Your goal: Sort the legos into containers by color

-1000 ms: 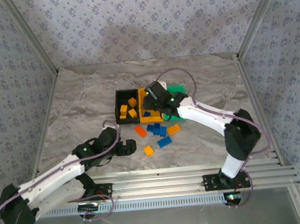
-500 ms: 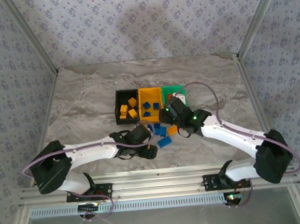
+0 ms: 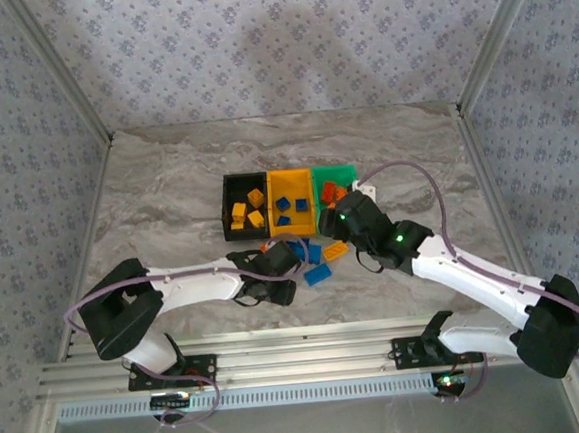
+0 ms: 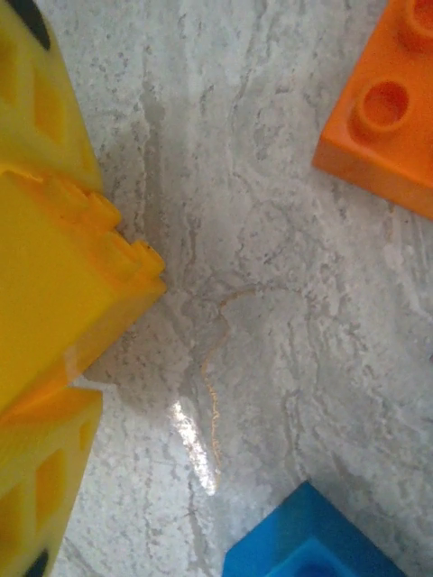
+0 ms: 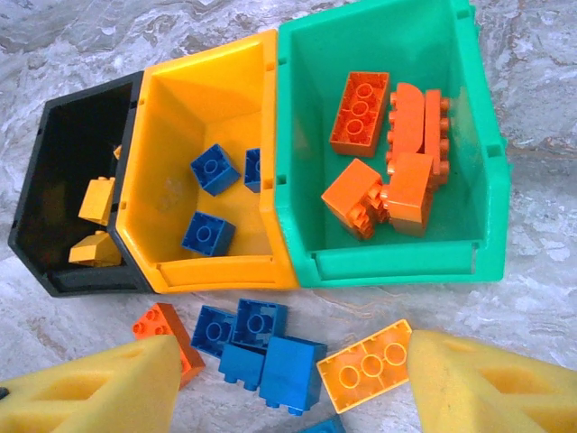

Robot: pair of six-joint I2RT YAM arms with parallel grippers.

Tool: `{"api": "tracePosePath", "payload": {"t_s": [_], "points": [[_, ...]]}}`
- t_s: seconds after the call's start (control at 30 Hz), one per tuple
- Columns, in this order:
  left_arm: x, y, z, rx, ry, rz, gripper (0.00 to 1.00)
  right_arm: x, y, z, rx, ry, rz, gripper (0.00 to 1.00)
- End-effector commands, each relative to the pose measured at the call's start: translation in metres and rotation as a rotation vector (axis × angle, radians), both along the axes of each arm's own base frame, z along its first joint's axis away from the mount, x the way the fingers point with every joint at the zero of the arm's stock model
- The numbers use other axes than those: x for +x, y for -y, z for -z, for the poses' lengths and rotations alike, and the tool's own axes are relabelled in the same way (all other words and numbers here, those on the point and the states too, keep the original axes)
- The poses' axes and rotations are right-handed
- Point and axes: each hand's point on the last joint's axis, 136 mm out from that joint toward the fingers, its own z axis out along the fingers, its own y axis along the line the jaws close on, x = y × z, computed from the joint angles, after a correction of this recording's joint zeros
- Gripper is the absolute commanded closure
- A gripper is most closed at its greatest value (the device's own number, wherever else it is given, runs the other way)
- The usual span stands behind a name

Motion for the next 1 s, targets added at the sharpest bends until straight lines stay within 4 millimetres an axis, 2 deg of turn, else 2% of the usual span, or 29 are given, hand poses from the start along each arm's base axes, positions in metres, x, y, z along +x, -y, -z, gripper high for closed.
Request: {"api": "tracePosePath", "payload": {"t_s": [0.0, 0.17, 0.3, 0.43, 0.53, 0.63, 0.77, 0.87, 0.97], "points": [[-0.003, 0.013, -0.001, -0.052, -0.003, 0.018, 0.56, 0.000, 0.009, 0.001, 0.007, 0.003, 0.044, 0.31], [0.003, -0.004, -0.020, -0.053, 0.052, -0.026, 0.63, 0.000, 0.009, 0.001, 0.016, 0.007, 0.044, 0.31], [0.018, -0.025, -0.060, -0.105, 0.139, -0.092, 0.63, -0.004, 0.011, 0.004, 0.026, 0.004, 0.047, 0.31], [0.050, -0.054, -0.108, -0.192, 0.243, -0.204, 0.60, -0.008, 0.016, 0.008, 0.036, 0.003, 0.058, 0.31], [0.085, -0.070, -0.135, -0.239, 0.296, -0.290, 0.59, -0.010, 0.019, 0.013, 0.039, -0.005, 0.065, 0.31], [0.124, -0.076, -0.143, -0.249, 0.318, -0.357, 0.59, -0.013, 0.021, 0.016, 0.033, -0.016, 0.070, 0.31], [0.173, -0.069, -0.144, -0.258, 0.314, -0.407, 0.60, -0.016, 0.024, 0.017, 0.031, -0.021, 0.075, 0.31], [0.203, -0.064, -0.141, -0.238, 0.313, -0.434, 0.60, -0.019, 0.027, 0.018, 0.034, -0.024, 0.078, 0.31], [0.225, -0.061, -0.132, -0.215, 0.298, -0.455, 0.61, -0.023, 0.026, 0.021, 0.041, -0.032, 0.064, 0.31]]}}
